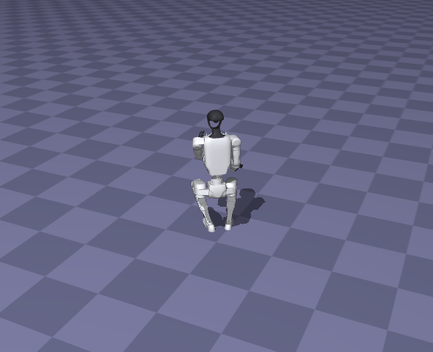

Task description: Upper body actions

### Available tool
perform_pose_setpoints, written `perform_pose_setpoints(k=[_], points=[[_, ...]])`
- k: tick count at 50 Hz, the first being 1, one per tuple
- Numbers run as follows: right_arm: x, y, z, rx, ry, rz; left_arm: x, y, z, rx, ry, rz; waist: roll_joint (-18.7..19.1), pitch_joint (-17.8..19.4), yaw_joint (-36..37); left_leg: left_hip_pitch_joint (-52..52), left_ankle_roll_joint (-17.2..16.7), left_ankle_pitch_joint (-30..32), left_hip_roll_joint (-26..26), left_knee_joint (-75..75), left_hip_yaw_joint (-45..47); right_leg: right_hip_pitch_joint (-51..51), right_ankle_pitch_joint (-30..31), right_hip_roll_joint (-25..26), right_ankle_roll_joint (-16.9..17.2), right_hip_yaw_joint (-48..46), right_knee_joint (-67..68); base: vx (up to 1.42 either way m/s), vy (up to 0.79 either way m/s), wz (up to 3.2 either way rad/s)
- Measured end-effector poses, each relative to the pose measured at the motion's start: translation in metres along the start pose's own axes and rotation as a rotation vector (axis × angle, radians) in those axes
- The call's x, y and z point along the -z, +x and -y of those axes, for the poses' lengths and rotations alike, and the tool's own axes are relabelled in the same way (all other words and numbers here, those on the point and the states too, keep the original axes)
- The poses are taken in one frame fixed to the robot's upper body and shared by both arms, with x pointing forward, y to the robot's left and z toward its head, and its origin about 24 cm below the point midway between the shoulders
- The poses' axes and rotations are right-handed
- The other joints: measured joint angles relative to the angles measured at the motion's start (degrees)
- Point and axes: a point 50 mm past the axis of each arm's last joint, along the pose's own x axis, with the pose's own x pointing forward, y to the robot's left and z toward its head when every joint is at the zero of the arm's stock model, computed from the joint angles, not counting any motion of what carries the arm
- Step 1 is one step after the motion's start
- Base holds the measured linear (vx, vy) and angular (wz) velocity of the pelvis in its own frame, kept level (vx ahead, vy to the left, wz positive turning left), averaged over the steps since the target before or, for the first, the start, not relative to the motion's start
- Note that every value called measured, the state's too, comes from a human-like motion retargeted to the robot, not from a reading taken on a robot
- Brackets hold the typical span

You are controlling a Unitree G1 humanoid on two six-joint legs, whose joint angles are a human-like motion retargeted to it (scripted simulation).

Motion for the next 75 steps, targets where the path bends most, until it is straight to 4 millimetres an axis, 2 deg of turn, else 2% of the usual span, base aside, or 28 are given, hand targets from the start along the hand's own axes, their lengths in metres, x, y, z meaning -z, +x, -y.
perform_pose_setpoints(k=[9, 14, 22, 30, 40, 48, 55, 65, 70, 75], points=[[-0.006, 0.002, 0.000, 0.004, 0.008, 0.018, -0.004, 0.016, -0.005, 0.019, 0.090, -0.013, 0.0, 0.4, -0.6, -0.4, 0.0, -0.1, 0.2, 0.1, 0.1, -0.4, 0.0, 0.2, 0.0, 0.0, 0.0, 0.00, 0.00, 0.00], [-0.009, 0.003, 0.000, 0.004, 0.012, 0.025, -0.005, 0.020, -0.008, -0.015, 0.134, -0.019, -0.1, 0.5, -0.7, -0.6, -0.1, -0.1, 0.3, 0.1, 0.1, -0.6, 0.0, 0.3, -0.1, 0.0, 0.0, 0.00, 0.00, 0.00], [-0.010, 0.004, 0.001, 0.007, 0.016, 0.031, -0.002, 0.023, -0.007, 0.041, 0.152, -0.070, -0.1, 0.6, -0.8, -0.8, -0.1, 0.0, 0.3, 0.1, 0.2, -0.8, -0.1, 0.4, -0.1, 0.1, 0.0, 0.00, 0.00, 0.00], [-0.012, 0.005, 0.002, 0.013, 0.020, 0.036, 0.000, 0.023, -0.003, 0.102, 0.094, -0.109, 0.0, 0.9, -1.0, -0.9, -0.1, -0.1, 0.3, 0.1, 0.2, -0.9, -0.1, 0.4, -0.1, 0.1, 0.0, 0.04, -0.02, 0.01], [-0.012, 0.005, 0.002, 0.010, 0.018, 0.036, 0.011, 0.016, 0.010, 0.221, -0.031, -0.229, 0.0, 0.7, -1.1, -0.9, -0.1, 0.0, 0.2, 0.1, 0.2, -0.9, -0.1, 0.4, -0.1, 0.1, 0.0, 0.00, 0.00, 0.00], [-0.011, 0.005, 0.002, 0.012, 0.021, 0.032, 0.013, 0.013, 0.013, 0.264, -0.045, -0.240, 0.1, 0.8, -1.0, -0.8, -0.1, -0.1, 0.3, 0.1, 0.3, -0.9, -0.1, 0.5, -0.1, 0.1, 0.0, 0.00, 0.00, 0.00], [-0.010, 0.004, 0.002, 0.010, 0.016, 0.028, 0.013, 0.011, 0.022, 0.274, -0.144, -0.287, 0.2, 0.6, -0.9, -0.7, -0.1, -0.1, 0.3, 0.2, 0.3, -0.8, -0.1, 0.5, -0.1, 0.1, 0.0, 0.00, 0.00, 0.00], [-0.005, 0.005, 0.003, 0.012, 0.007, 0.012, -0.002, 0.009, 0.028, 0.304, -0.320, -0.233, 0.5, 0.3, -0.2, -0.5, -0.1, 0.0, 0.2, 0.1, 0.3, -0.6, -0.1, 0.4, -0.1, 0.2, 0.0, 0.00, 0.00, 0.00], [-0.001, 0.005, 0.004, 0.014, 0.003, 0.001, -0.010, 0.005, 0.022, 0.287, -0.320, -0.171, 0.9, 0.0, 0.4, -0.4, -0.1, 0.0, 0.2, 0.1, 0.3, -0.5, -0.1, 0.4, -0.1, 0.2, 0.0, 0.00, 0.00, 0.00], [0.004, 0.007, 0.007, 0.026, -0.002, -0.018, -0.008, -0.007, 0.016, 0.274, -0.325, -0.139, 1.3, -0.2, 1.4, -0.4, -0.1, 0.1, 0.0, 0.1, 0.2, -0.5, -0.1, 0.3, 0.0, 0.2, 0.1, 0.00, 0.00, 0.00]])
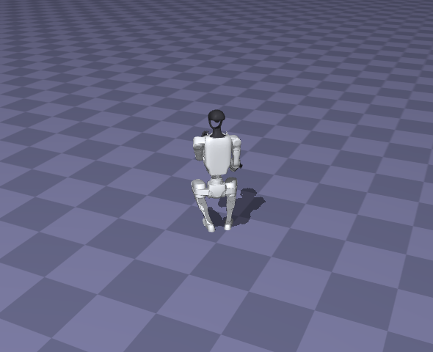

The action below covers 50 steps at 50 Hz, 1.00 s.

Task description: Upper body actions

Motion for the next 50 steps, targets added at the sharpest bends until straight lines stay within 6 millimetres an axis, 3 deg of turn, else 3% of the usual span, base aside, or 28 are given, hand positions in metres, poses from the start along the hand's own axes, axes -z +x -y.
perform_pose_setpoints(k=[16, 23, 35, 42, 50], points=[[0.006, 0.000, 0.001, 0.004, -0.006, -0.023, 0.039, -0.074, -0.026, 0.021, 0.033, 0.017, 0.0, -0.1, 1.2, 0.2, 0.0, 0.0, -0.2, -0.1, 0.1, 0.2, 0.0, -0.2, 0.0, 0.0, -0.1, 0.00, 0.00, 0.00], [0.005, 0.000, 0.000, 0.002, -0.002, -0.021, 0.067, -0.118, -0.036, 0.033, 0.067, -0.073, -0.4, 0.1, 1.2, 0.1, 0.1, 0.0, -0.2, -0.2, 0.0, 0.2, 0.1, -0.1, 0.0, -0.1, -0.2, 0.00, 0.00, 0.00], [0.007, -0.003, -0.001, -0.002, -0.004, -0.026, 0.113, -0.188, -0.041, 0.029, -0.018, -0.276, -0.9, 0.1, 1.4, 0.2, 0.1, 0.0, -0.2, -0.3, 0.0, 0.3, 0.1, -0.2, 0.0, -0.1, -0.2, 0.00, 0.00, 0.00], [0.006, -0.004, -0.002, -0.008, -0.004, -0.024, 0.122, -0.207, -0.048, 0.023, -0.022, -0.327, -1.1, 0.1, 1.2, 0.3, 0.1, -0.1, -0.2, -0.2, 0.0, 0.4, 0.2, -0.1, 0.1, -0.1, -0.2, 0.00, 0.00, 0.00], [0.008, -0.006, -0.003, -0.013, -0.006, -0.026, 0.123, -0.207, -0.046, 0.039, -0.024, -0.337, -1.2, -0.2, 1.2, 0.4, 0.1, -0.1, -0.1, -0.2, -0.1, 0.5, 0.2, 0.0, 0.1, -0.1, -0.3, 0.00, 0.00, 0.00]])
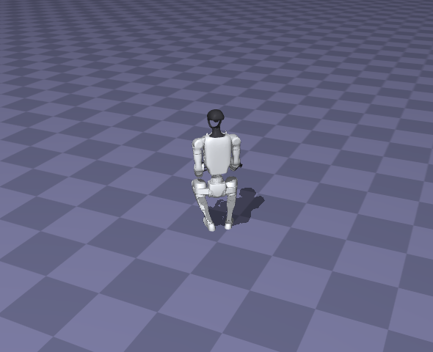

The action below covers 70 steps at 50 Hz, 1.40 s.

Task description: Upper body actions

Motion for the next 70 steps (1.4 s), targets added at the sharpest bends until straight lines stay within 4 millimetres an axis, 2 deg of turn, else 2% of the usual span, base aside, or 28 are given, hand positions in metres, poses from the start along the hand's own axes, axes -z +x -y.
perform_pose_setpoints(k=[12, 17, 28, 35, 43, 55, 70], points=[[0.000, 0.000, 0.000, -0.002, -0.001, 0.001, -0.004, 0.007, 0.008, 0.017, -0.019, 0.021, 0.0, -0.2, -0.1, 0.0, 0.0, 0.0, 0.1, 0.0, 0.0, 0.0, 0.0, 0.1, 0.0, 0.0, 0.0, 0.00, 0.00, 0.00], [0.003, -0.001, 0.001, 0.004, -0.002, -0.006, -0.011, 0.019, 0.019, 0.015, -0.027, 0.046, 0.1, -0.1, 0.3, 0.1, 0.0, 0.0, -0.1, -0.1, 0.0, 0.1, 0.0, -0.1, 0.0, 0.0, 0.0, 0.00, 0.00, 0.00], [0.005, -0.002, 0.001, 0.002, -0.012, -0.013, -0.053, 0.070, 0.056, 0.004, -0.098, 0.163, 0.2, -0.5, 0.6, 0.4, 0.0, 0.0, -0.3, -0.1, 0.1, 0.3, -0.2, -0.2, 0.0, 0.1, 0.1, 0.00, 0.00, 0.00], [0.004, -0.002, 0.000, -0.003, -0.007, -0.009, -0.092, 0.102, 0.065, -0.015, -0.128, 0.254, 0.2, -0.7, 0.3, 0.3, 0.0, 0.0, 0.1, 0.0, 0.0, 0.1, -0.1, 0.2, 0.1, 0.1, 0.1, 0.00, 0.00, 0.00], [0.001, -0.001, 0.000, -0.005, 0.001, -0.002, -0.129, 0.128, 0.062, -0.071, -0.163, 0.323, 0.2, -0.6, -0.1, 0.1, -0.1, 0.0, 0.3, 0.1, -0.1, 0.0, 0.0, 0.5, 0.0, 0.1, 0.1, 0.00, 0.00, 0.00], [-0.009, 0.001, -0.001, -0.006, 0.005, 0.031, -0.168, 0.155, 0.044, -0.131, -0.097, 0.368, 0.4, -0.2, -1.5, -0.1, -0.1, -0.1, 0.3, 0.1, 0.0, -0.2, -0.2, 0.4, -0.1, 0.1, 0.2, 0.00, 0.00, 0.00], [-0.021, 0.003, -0.002, -0.009, 0.022, 0.071, -0.185, 0.173, 0.027, -0.167, -0.050, 0.345, 0.2, 0.6, -3.3, -0.6, -0.1, -0.1, 0.5, 0.2, 0.1, -0.6, -0.2, 0.7, -0.1, 0.1, 0.1, 0.00, 0.00, 0.00]])
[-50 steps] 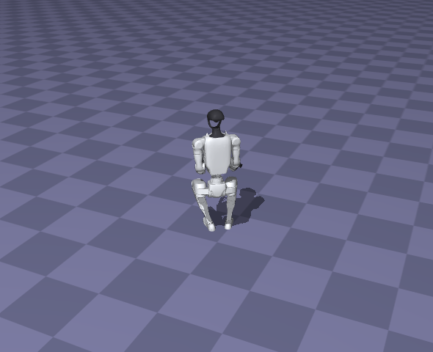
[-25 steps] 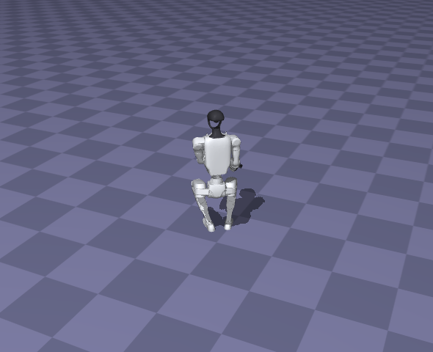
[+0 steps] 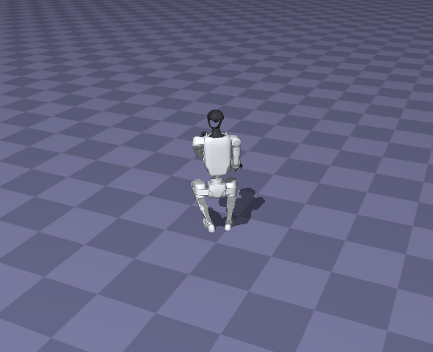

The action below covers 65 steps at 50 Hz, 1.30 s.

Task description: Upper body actions

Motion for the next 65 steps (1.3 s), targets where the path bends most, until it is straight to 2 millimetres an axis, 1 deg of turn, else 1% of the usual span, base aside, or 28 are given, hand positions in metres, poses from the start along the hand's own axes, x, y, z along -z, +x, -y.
perform_pose_setpoints(k=[9, 14, 22, 31, 39, 44, 47, 52, 65], points=[[-0.005, 0.002, 0.000, 0.002, 0.007, 0.019, 0.002, 0.008, -0.005, -0.020, 0.025, -0.054, 0.0, 0.3, -0.7, -0.3, -0.1, 0.0, 0.2, 0.1, 0.0, -0.3, 0.0, 0.3, 0.0, 0.0, 0.0, 0.00, 0.00, 0.00], [-0.007, 0.002, 0.000, 0.002, 0.009, 0.026, 0.005, 0.011, -0.004, -0.004, 0.018, -0.096, 0.0, 0.4, -0.8, -0.5, -0.1, -0.1, 0.3, 0.2, 0.0, -0.5, 0.0, 0.4, -0.1, 0.0, 0.0, 0.00, 0.00, 0.00], [-0.009, 0.003, 0.001, 0.003, 0.012, 0.032, 0.009, 0.014, -0.002, -0.033, 0.020, -0.179, 0.0, 0.5, -0.9, -0.7, -0.2, -0.1, 0.4, 0.2, 0.0, -0.7, 0.0, 0.5, -0.1, 0.0, 0.0, 0.00, 0.00, 0.00], [-0.009, 0.003, 0.001, 0.003, 0.010, 0.035, 0.013, 0.016, -0.001, 0.026, -0.012, -0.245, 0.1, 0.4, -1.1, -0.7, -0.2, 0.0, 0.4, 0.2, 0.0, -0.8, 0.0, 0.6, -0.1, 0.0, -0.1, 0.00, 0.00, 0.00], [-0.008, 0.003, 0.001, 0.002, 0.009, 0.031, 0.017, 0.014, -0.002, 0.014, -0.122, -0.274, 0.1, 0.5, -1.0, -0.6, -0.1, 0.0, 0.4, 0.2, 0.0, -0.7, 0.1, 0.5, -0.1, 0.0, -0.1, 0.00, 0.00, 0.00], [-0.007, 0.003, 0.001, 0.001, 0.008, 0.027, 0.016, 0.014, -0.001, 0.019, -0.181, -0.256, 0.0, 0.4, -0.8, -0.5, -0.1, 0.0, 0.3, 0.1, 0.0, -0.6, 0.0, 0.4, -0.1, 0.0, -0.1, 0.00, 0.00, 0.00], [-0.005, 0.003, 0.001, 0.002, 0.005, 0.023, 0.015, 0.013, -0.002, 0.006, -0.154, -0.238, 0.1, 0.3, -0.6, -0.5, -0.1, 0.0, 0.3, 0.1, 0.0, -0.5, 0.0, 0.4, 0.0, 0.0, 0.0, 0.00, 0.00, 0.00], [-0.003, 0.002, 0.001, 0.002, 0.001, 0.017, 0.012, 0.013, -0.006, -0.047, -0.052, -0.201, 0.1, 0.2, -0.4, -0.4, -0.1, 0.0, 0.2, 0.1, 0.0, -0.4, 0.0, 0.3, 0.0, 0.0, 0.0, 0.00, 0.00, 0.00], [0.002, 0.001, 0.001, 0.000, -0.005, 0.002, 0.013, 0.007, -0.011, -0.136, 0.104, -0.161, 0.3, 0.0, 0.0, -0.1, -0.1, 0.1, 0.0, 0.0, -0.1, -0.1, 0.0, 0.1, 0.0, 0.0, 0.0, 0.00, 0.00, 0.00]])
